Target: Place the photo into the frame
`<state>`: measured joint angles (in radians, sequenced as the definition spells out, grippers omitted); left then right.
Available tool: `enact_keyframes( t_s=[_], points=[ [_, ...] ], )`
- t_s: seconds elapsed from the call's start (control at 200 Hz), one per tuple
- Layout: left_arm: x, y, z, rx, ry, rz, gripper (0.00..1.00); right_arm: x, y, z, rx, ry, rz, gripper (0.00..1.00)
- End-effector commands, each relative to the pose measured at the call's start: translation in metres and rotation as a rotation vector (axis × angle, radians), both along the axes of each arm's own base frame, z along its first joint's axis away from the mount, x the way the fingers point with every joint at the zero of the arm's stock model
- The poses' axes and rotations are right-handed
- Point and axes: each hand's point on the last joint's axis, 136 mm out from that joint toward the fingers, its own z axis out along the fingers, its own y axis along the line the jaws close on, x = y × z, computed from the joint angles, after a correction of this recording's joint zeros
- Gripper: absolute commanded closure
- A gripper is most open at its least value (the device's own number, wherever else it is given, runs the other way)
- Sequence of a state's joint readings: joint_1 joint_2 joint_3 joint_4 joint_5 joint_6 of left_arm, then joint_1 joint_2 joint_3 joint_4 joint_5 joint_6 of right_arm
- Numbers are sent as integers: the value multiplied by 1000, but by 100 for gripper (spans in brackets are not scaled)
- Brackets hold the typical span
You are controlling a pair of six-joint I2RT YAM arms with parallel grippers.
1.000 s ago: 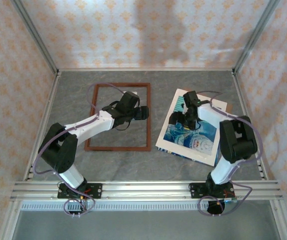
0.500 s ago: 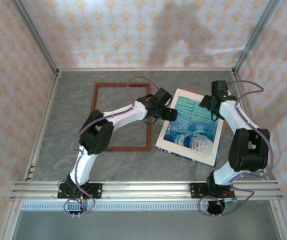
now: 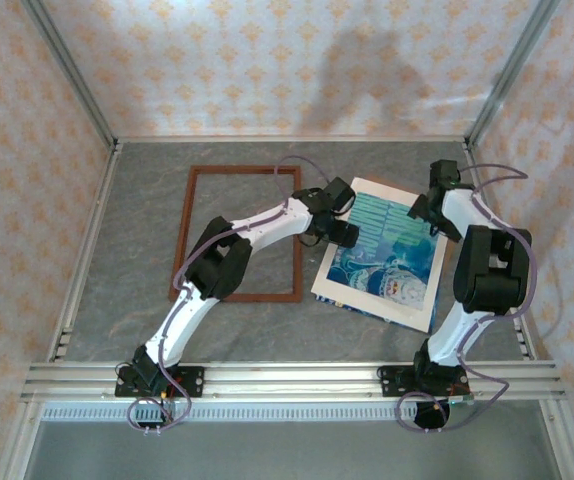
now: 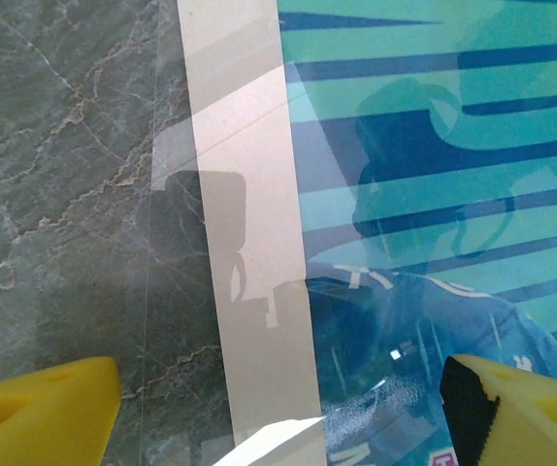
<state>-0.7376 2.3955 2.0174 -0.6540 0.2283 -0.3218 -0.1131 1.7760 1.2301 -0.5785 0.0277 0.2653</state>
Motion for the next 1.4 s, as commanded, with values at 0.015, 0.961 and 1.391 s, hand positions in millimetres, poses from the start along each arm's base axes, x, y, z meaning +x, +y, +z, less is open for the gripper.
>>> enact_keyframes(
  t_s=[0.015, 0.961, 1.391],
  points=[
    [-6, 7, -11, 43, 42, -22, 14, -12, 5, -17, 34, 47, -2, 4],
    [-1, -27, 14, -202, 120, -26, 26, -26, 26, -51, 170, 55, -19, 7],
    [5, -26, 35, -247, 104, -33, 30, -24, 26, -50, 172, 51, -13, 7]
  ],
)
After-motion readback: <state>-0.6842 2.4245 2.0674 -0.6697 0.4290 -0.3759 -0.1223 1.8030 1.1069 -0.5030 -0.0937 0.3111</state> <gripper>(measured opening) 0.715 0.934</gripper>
